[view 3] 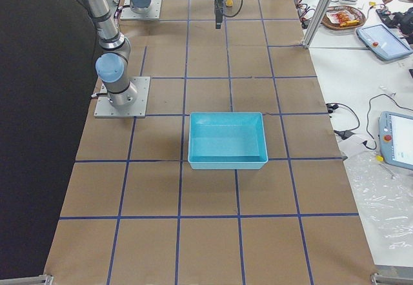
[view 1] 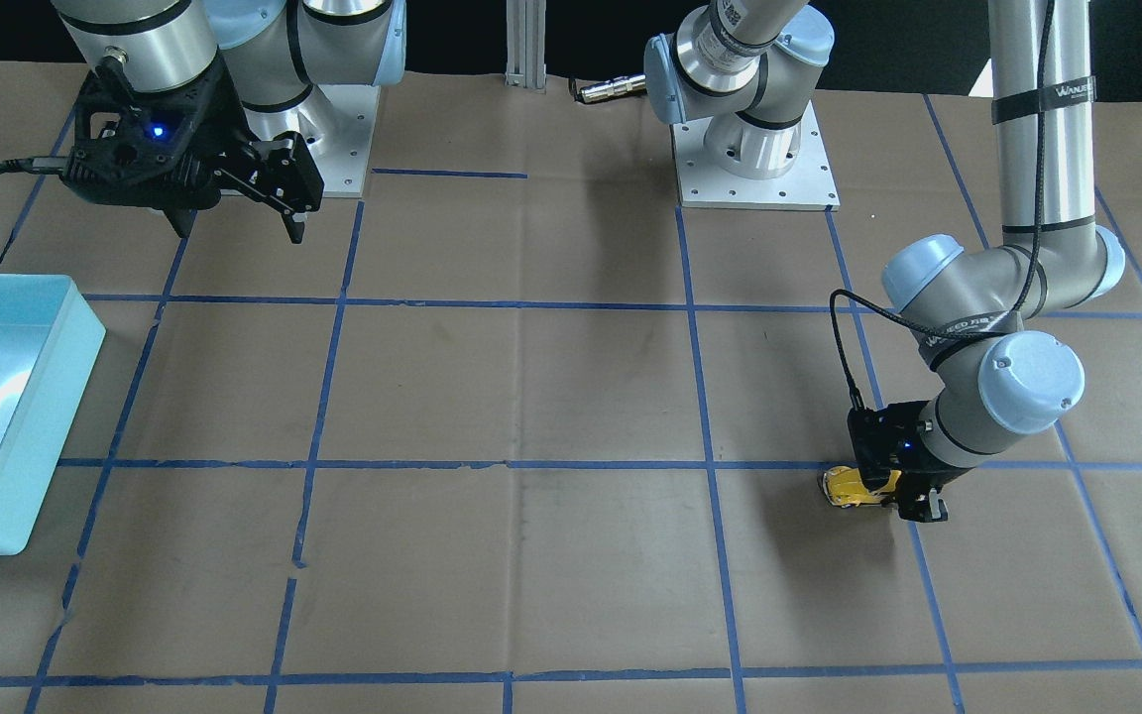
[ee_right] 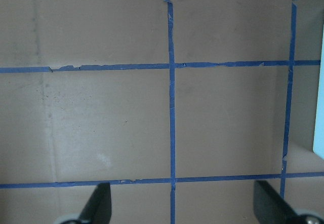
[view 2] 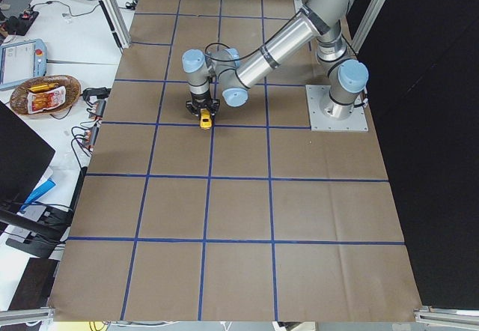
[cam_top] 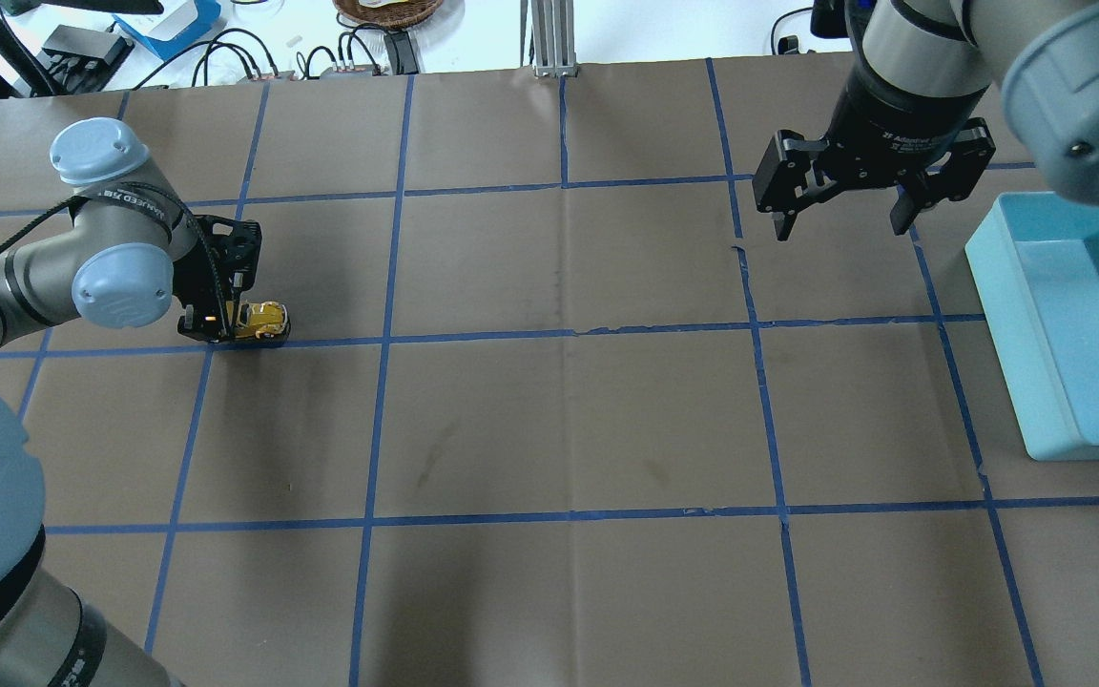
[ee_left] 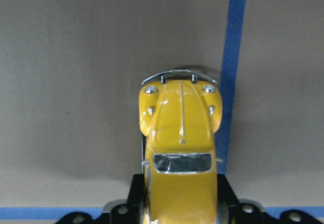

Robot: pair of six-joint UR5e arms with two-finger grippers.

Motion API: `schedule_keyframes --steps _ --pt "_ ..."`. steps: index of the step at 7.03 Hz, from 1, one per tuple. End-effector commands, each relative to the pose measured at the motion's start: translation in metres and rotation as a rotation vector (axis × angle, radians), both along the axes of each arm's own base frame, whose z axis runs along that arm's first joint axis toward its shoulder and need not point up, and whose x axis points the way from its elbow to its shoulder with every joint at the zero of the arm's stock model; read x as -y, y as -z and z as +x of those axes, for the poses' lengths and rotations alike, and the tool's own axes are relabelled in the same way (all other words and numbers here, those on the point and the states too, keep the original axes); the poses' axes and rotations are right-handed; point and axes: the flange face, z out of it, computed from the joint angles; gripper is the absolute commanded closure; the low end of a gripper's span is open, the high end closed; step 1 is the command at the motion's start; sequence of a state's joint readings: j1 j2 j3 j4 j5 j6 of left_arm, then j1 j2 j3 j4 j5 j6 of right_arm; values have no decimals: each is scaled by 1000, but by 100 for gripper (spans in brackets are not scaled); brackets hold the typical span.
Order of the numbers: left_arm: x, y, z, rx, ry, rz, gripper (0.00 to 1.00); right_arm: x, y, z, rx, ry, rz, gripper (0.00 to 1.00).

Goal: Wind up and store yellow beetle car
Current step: 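Keep dragging the car backward along the table with the left gripper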

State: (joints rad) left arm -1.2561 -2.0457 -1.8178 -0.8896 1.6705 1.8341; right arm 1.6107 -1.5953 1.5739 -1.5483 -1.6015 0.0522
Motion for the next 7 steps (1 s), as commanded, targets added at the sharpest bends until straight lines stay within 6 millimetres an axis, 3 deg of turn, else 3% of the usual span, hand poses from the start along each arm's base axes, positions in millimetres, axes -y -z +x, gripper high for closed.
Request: schedule_keyframes --steps 1,2,7 --pt "-1 0 3 -1 2 1 100 0 0 0 0 0 0 1" --pt "-2 -1 21 -2 1 1 100 0 0 0 0 0 0 1" --pt "-4 -1 51 -18 -6 -3 100 0 1 0 0 0 2 1"
